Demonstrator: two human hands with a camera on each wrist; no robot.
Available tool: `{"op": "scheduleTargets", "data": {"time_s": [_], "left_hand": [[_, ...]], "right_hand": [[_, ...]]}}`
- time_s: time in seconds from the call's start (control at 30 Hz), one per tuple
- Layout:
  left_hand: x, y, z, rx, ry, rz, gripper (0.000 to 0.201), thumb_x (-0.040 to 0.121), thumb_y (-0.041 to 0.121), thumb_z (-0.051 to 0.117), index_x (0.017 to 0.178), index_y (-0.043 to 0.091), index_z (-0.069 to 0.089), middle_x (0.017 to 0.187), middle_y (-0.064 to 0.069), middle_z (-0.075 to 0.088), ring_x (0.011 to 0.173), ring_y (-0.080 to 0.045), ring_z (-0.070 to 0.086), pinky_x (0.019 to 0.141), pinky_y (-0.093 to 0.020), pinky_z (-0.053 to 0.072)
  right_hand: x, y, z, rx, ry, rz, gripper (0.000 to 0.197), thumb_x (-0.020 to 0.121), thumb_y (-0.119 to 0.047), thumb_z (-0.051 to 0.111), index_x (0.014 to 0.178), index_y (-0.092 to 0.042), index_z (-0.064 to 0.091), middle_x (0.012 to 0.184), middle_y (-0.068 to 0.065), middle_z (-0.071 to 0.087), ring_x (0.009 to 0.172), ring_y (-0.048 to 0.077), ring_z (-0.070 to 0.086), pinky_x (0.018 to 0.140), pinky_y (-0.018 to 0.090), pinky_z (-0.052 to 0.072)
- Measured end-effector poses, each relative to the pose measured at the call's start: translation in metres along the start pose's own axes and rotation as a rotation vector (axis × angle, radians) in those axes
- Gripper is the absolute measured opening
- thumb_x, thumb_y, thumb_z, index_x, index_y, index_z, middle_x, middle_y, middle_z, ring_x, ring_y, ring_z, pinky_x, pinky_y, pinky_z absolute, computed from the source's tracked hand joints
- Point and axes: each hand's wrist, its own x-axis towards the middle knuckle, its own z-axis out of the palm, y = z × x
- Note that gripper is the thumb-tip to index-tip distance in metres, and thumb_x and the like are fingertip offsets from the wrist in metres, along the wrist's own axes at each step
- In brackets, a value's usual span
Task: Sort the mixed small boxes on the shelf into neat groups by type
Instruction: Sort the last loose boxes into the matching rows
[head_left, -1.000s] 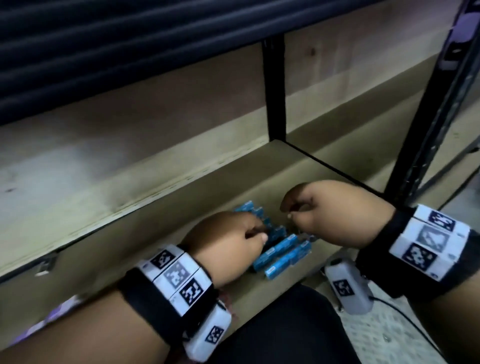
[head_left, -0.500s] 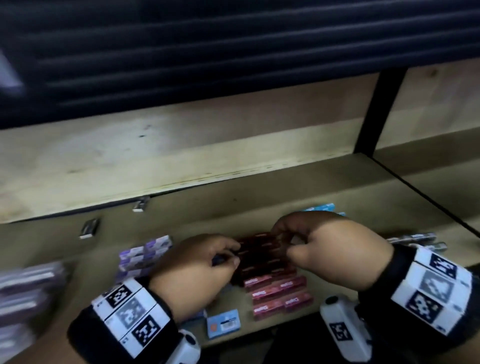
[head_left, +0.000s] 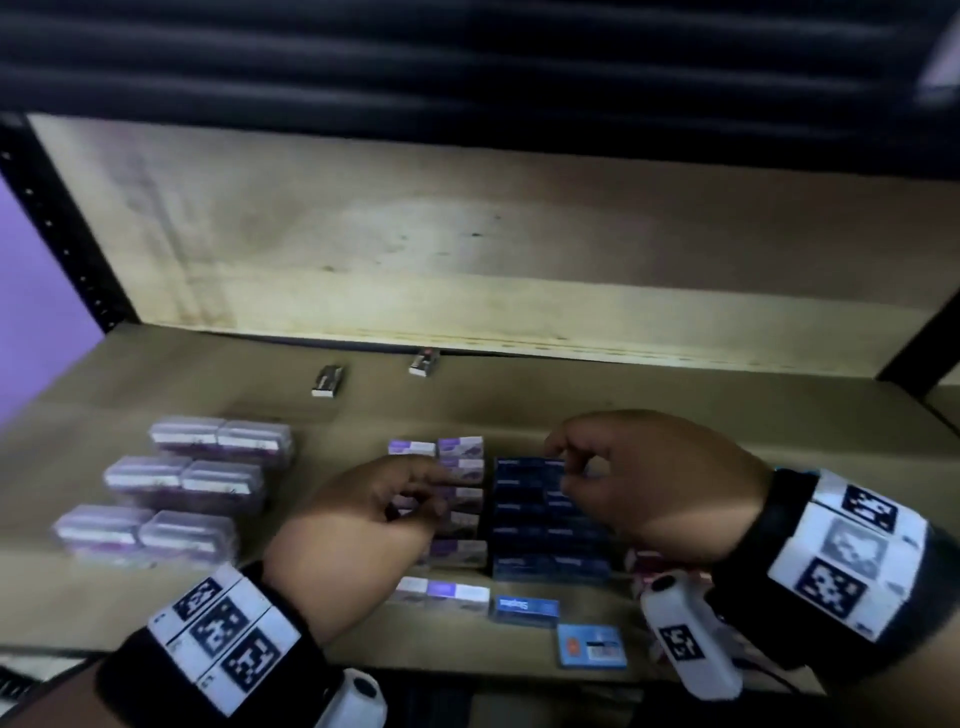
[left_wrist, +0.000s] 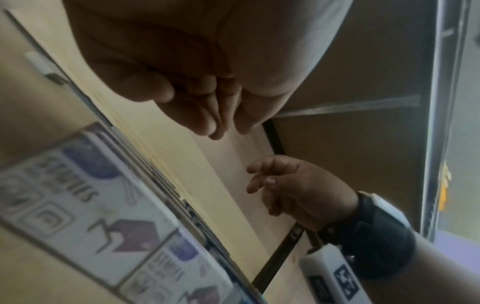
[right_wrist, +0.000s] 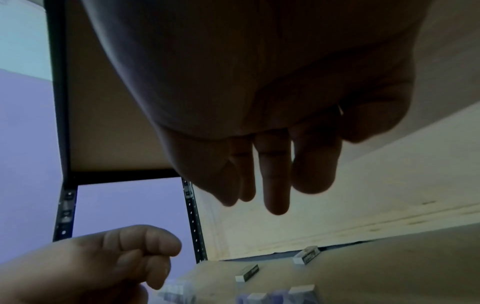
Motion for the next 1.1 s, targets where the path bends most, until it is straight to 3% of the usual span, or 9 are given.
{"op": "scheduleTargets", "data": {"time_s": [0.1, 0.17, 0.23, 0.33, 0.47, 0.63, 0.77, 0.97, 1.1], "left_hand": [[0.003, -0.019, -0.011, -0.146, 0.019, -0.029, 0.028, 0.088, 0.010, 0.070, 0.093, 0.038, 0.072, 0.082, 0.020, 0.074, 0.069, 0.004, 0.067, 0.066, -0.013, 0.049], [0.008, -0.025, -0.016, -0.234, 0.018, -0.046, 0.019, 0.087, 0.020, 0.070, 0.097, 0.036, 0.071, 0.082, 0.017, 0.074, 0.066, 0.000, 0.065, 0.066, -0.023, 0.052], [0.013, -0.033, -0.023, -0.314, 0.031, -0.047, 0.026, 0.077, 0.032, 0.065, 0.103, 0.033, 0.071, 0.087, 0.012, 0.074, 0.075, -0.008, 0.068, 0.074, -0.034, 0.055], [0.018, -0.041, -0.030, -0.377, -0.001, -0.030, 0.034, 0.077, 0.035, 0.063, 0.110, 0.027, 0.071, 0.097, 0.004, 0.075, 0.089, -0.017, 0.072, 0.084, -0.045, 0.058], [0.017, -0.052, -0.034, -0.389, 0.006, 0.041, 0.025, 0.077, 0.040, 0.066, 0.100, 0.033, 0.071, 0.098, 0.008, 0.074, 0.090, -0.008, 0.070, 0.081, -0.030, 0.057], [0.023, -0.059, -0.031, -0.624, -0.032, 0.011, 0.031, 0.078, 0.025, 0.065, 0.106, 0.015, 0.074, 0.099, -0.017, 0.073, 0.087, -0.027, 0.067, 0.085, -0.041, 0.050], [0.020, -0.065, -0.030, -0.742, 0.018, 0.004, 0.024, 0.074, 0.026, 0.068, 0.083, 0.047, 0.075, 0.077, 0.010, 0.072, 0.069, -0.004, 0.063, 0.066, -0.020, 0.049], [0.025, -0.073, -0.034, -0.848, 0.026, -0.026, 0.020, 0.068, 0.035, 0.073, 0.086, 0.045, 0.075, 0.077, 0.010, 0.069, 0.060, -0.004, 0.059, 0.061, -0.021, 0.045], [0.030, -0.080, -0.031, -0.922, 0.051, -0.047, 0.026, 0.056, 0.049, 0.072, 0.082, 0.045, 0.075, 0.076, 0.008, 0.068, 0.062, -0.010, 0.058, 0.069, -0.029, 0.045]], "right_hand": [[0.030, -0.021, 0.003, -0.091, -0.021, -0.028, 0.021, 0.081, -0.046, 0.055, 0.103, -0.047, 0.052, 0.105, -0.025, 0.066, 0.086, -0.002, 0.060, 0.079, 0.028, 0.052], [0.053, -0.032, 0.002, -0.133, -0.064, -0.049, 0.032, 0.081, -0.043, 0.053, 0.112, -0.052, 0.054, 0.104, -0.026, 0.064, 0.089, 0.000, 0.060, 0.082, 0.027, 0.051], [0.079, -0.043, 0.004, -0.184, -0.121, -0.072, 0.036, 0.084, -0.042, 0.056, 0.119, -0.044, 0.060, 0.106, -0.022, 0.064, 0.095, 0.005, 0.060, 0.084, 0.028, 0.051], [0.115, -0.056, 0.006, -0.296, -0.148, -0.084, 0.041, 0.086, -0.046, 0.054, 0.125, -0.038, 0.061, 0.117, -0.014, 0.065, 0.101, 0.011, 0.060, 0.084, 0.030, 0.051], [0.166, -0.071, 0.013, -0.425, -0.152, -0.109, 0.042, 0.091, -0.045, 0.052, 0.130, -0.032, 0.060, 0.130, -0.002, 0.061, 0.109, 0.021, 0.059, 0.087, 0.031, 0.048], [0.229, -0.084, 0.023, -0.585, -0.136, -0.115, 0.041, 0.093, -0.049, 0.053, 0.125, -0.025, 0.063, 0.123, 0.003, 0.063, 0.104, 0.025, 0.059, 0.089, 0.034, 0.049], [0.266, -0.087, 0.036, -0.653, -0.109, -0.071, 0.050, 0.093, -0.050, 0.054, 0.135, -0.023, 0.056, 0.138, 0.005, 0.056, 0.120, 0.027, 0.055, 0.096, 0.032, 0.043], [0.293, -0.084, 0.059, -0.714, -0.226, -0.061, 0.056, 0.093, -0.055, 0.052, 0.135, -0.019, 0.055, 0.136, 0.008, 0.057, 0.119, 0.031, 0.055, 0.100, 0.038, 0.045], [0.303, -0.083, 0.073, -0.705, -0.337, -0.055, 0.067, 0.096, -0.057, 0.047, 0.151, -0.020, 0.038, 0.153, 0.006, 0.042, 0.136, 0.028, 0.044, 0.108, 0.035, 0.035]]}}
